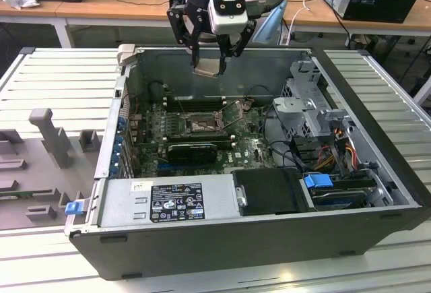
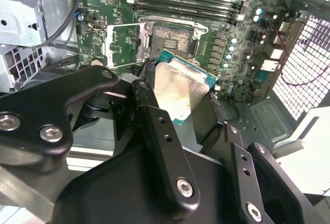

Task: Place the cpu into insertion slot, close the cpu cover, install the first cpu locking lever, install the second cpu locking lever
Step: 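Place the cpu into insertion slot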

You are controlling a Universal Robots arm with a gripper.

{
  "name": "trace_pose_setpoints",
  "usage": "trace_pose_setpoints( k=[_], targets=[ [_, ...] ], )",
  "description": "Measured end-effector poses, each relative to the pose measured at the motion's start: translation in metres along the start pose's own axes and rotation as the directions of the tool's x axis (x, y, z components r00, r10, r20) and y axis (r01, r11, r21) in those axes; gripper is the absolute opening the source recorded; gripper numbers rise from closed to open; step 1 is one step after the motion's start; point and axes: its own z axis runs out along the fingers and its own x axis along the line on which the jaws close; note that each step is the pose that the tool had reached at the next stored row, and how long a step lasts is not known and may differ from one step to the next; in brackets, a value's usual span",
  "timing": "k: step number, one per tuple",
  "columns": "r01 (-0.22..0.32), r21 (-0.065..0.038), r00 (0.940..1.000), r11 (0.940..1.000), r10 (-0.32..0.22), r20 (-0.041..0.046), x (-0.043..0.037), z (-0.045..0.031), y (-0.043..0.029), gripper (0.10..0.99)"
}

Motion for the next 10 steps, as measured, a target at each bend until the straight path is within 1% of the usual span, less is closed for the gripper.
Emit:
trace_pose_setpoints(
  k=[10],
  targets=[
    [-0.035, -0.001, 0.9994, 0.9994, 0.035, 0.0031, 0.0, 0.0, 0.0, 0.529]
  ],
)
